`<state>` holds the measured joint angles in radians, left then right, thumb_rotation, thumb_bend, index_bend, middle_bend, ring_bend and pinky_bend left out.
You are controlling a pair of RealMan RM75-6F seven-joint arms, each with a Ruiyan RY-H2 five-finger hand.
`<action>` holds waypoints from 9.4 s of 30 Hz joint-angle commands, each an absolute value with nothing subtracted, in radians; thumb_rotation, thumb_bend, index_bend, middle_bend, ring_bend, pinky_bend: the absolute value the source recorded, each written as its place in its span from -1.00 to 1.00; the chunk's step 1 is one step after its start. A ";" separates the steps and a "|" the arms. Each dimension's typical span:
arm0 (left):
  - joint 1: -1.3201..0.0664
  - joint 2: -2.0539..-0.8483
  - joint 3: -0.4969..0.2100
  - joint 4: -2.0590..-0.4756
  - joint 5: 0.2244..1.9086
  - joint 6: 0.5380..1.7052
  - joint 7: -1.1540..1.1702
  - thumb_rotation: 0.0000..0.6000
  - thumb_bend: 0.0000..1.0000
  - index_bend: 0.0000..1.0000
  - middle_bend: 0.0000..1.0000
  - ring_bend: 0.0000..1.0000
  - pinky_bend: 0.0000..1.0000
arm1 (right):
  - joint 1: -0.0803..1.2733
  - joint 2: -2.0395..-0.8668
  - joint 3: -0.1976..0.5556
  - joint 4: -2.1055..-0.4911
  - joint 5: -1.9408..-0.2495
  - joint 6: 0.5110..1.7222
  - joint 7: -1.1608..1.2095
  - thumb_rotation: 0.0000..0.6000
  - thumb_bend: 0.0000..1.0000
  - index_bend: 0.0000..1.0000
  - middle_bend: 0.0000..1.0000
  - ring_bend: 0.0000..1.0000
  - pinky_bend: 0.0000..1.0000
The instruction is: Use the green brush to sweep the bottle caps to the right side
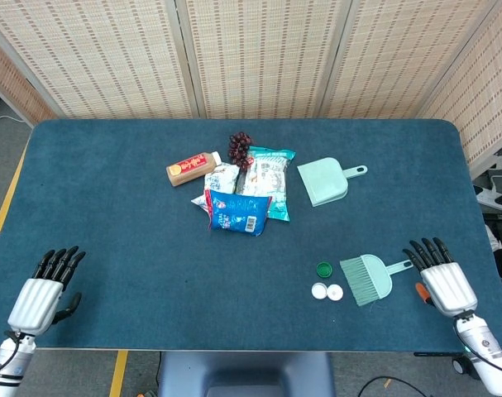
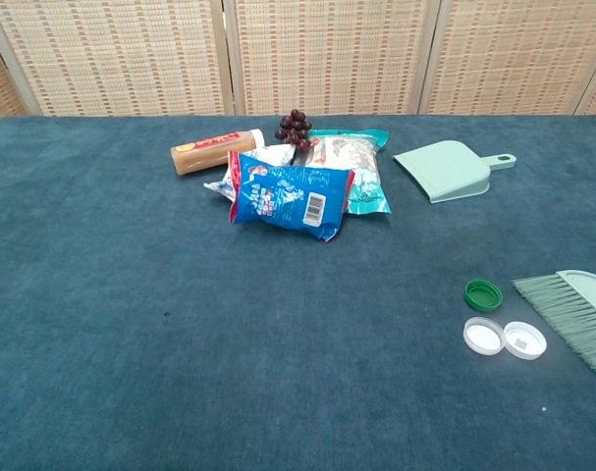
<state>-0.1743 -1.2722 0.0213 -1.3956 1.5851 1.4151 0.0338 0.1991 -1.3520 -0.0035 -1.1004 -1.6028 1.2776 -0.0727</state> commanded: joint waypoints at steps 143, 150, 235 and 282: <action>-0.178 -1.257 0.025 -1.423 1.546 1.369 0.083 1.00 -0.14 -1.00 -1.00 -1.00 -0.88 | 0.626 -1.366 -0.055 -1.515 -1.129 1.068 -1.722 1.00 0.09 0.94 0.80 0.26 -1.00; -0.177 -1.257 0.026 -1.422 1.543 1.367 0.086 1.00 -0.14 -1.00 -1.00 -1.00 -0.88 | 0.626 -1.349 -0.061 -1.443 -1.115 1.090 -1.686 1.00 0.09 0.94 0.80 0.26 -1.00; -0.177 -1.254 0.038 -1.432 1.564 1.370 0.083 1.00 -0.13 -1.00 -1.00 -1.00 -0.88 | 0.492 -1.308 -0.165 -1.556 -1.244 1.204 -1.881 1.00 0.09 0.94 0.80 0.28 -1.00; -0.174 -1.250 0.038 -1.433 1.564 1.374 0.073 1.00 -0.13 -1.00 -1.00 -1.00 -0.88 | 0.589 -1.418 -0.029 -1.657 -1.326 1.165 -1.718 1.00 0.09 0.94 0.80 0.28 -1.00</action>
